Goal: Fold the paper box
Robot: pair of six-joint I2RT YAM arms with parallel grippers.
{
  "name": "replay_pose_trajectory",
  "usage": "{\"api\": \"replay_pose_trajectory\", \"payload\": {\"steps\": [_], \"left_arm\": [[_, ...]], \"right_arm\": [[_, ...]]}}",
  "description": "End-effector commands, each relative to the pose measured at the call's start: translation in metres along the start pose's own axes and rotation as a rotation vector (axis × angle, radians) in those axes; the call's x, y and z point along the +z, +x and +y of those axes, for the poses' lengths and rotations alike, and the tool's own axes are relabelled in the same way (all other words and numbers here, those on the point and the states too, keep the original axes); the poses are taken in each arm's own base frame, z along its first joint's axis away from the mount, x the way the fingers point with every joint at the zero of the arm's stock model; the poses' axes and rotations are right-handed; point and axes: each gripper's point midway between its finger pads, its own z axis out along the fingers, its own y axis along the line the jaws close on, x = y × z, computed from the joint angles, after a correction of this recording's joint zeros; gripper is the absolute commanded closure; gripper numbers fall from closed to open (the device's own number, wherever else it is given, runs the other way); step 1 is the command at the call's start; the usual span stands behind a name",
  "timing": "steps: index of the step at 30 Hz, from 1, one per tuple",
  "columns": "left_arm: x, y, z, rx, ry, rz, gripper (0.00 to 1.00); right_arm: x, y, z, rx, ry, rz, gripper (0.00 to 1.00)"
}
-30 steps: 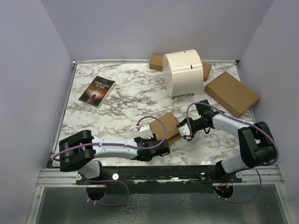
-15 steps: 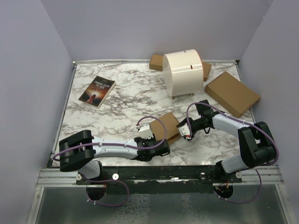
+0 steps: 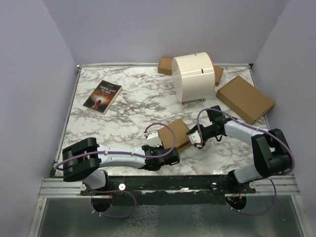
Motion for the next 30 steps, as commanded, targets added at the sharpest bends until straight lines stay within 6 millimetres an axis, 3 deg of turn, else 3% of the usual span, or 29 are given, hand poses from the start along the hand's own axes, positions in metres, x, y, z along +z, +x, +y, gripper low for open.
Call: {"api": "replay_pose_trajectory", "payload": {"steps": [1,21,30], "left_arm": [[0.0011,-0.0043,0.0053,0.009,-0.023,-0.019,0.71],[-0.0010,-0.0039,0.0084,0.009,-0.026,-0.012,0.80],[-0.0027,-0.0019,0.0136,0.046,-0.045,0.001,0.67]], "right_arm": [[0.0055,-0.0003,0.0199,0.072,-0.063,-0.013,0.48],[0.0056,-0.0003,0.0193,0.073,-0.064,-0.015,0.48],[0.0057,0.0001,0.0196,0.075,-0.065,-0.013,0.48]]}}
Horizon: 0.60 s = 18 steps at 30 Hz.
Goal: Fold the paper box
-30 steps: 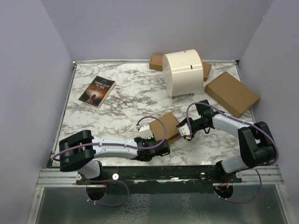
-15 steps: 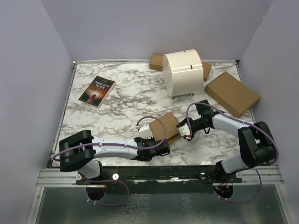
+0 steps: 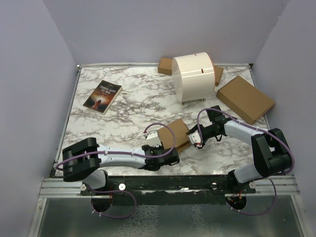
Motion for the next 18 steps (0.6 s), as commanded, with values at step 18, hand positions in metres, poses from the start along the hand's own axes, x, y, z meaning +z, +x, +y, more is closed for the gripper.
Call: {"api": "replay_pose_trajectory", "payload": {"steps": [18], "left_arm": [[-0.0045,0.0025,0.0146,0.064,-0.047,0.011,0.75]], "right_arm": [[0.0057,0.0018,0.0209,0.077,-0.067,-0.005,0.48]]}}
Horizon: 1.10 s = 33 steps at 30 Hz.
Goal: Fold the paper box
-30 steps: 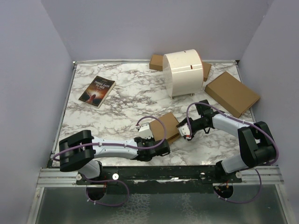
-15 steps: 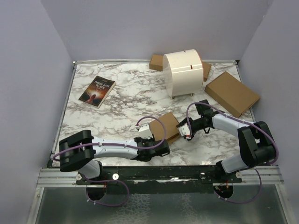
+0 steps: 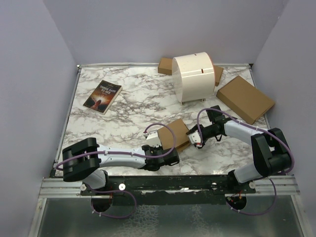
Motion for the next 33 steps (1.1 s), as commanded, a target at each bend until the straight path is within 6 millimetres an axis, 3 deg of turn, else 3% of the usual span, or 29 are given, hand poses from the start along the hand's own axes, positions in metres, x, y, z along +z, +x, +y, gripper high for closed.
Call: {"api": "replay_pose_trajectory", "payload": {"steps": [1,9,17,22,28,33], "left_arm": [[-0.004,0.002,0.011,0.042,-0.034,0.010,0.75],[-0.008,-0.005,-0.002,0.058,-0.004,-0.011,0.57],[-0.020,-0.012,-0.019,0.108,0.098,-0.025,0.56],[-0.031,-0.015,-0.018,0.175,0.158,-0.035,0.54],[-0.035,-0.005,-0.013,0.168,0.237,0.003,0.74],[-0.027,0.004,-0.015,0.143,0.259,0.019,0.75]], "right_arm": [[0.005,0.002,0.021,0.077,-0.067,0.000,0.48],[0.005,0.002,0.022,0.077,-0.069,-0.001,0.48],[0.005,0.002,0.021,0.077,-0.068,-0.001,0.48],[0.005,0.002,0.021,0.078,-0.069,-0.002,0.48],[0.005,0.002,0.021,0.078,-0.069,-0.002,0.48],[0.005,0.003,0.021,0.079,-0.070,-0.001,0.48]]}}
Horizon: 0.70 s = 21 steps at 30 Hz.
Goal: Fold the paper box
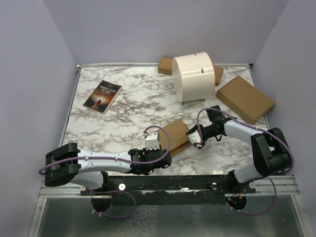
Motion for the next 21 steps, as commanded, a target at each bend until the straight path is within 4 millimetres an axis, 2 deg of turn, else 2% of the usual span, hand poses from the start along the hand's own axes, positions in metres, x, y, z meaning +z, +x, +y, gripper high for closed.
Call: {"api": "replay_pose_trajectory", "payload": {"steps": [1,12,21], "left_arm": [[0.004,0.006,-0.014,-0.015,0.059,0.013,0.75],[0.017,0.008,-0.015,-0.044,0.070,0.017,0.76],[0.014,0.000,-0.008,-0.046,0.030,0.006,0.75]], "right_arm": [[0.005,0.003,0.022,0.078,-0.069,0.002,0.48],[0.005,0.002,0.021,0.076,-0.067,0.002,0.48],[0.005,0.002,0.021,0.076,-0.067,0.000,0.48]]}}
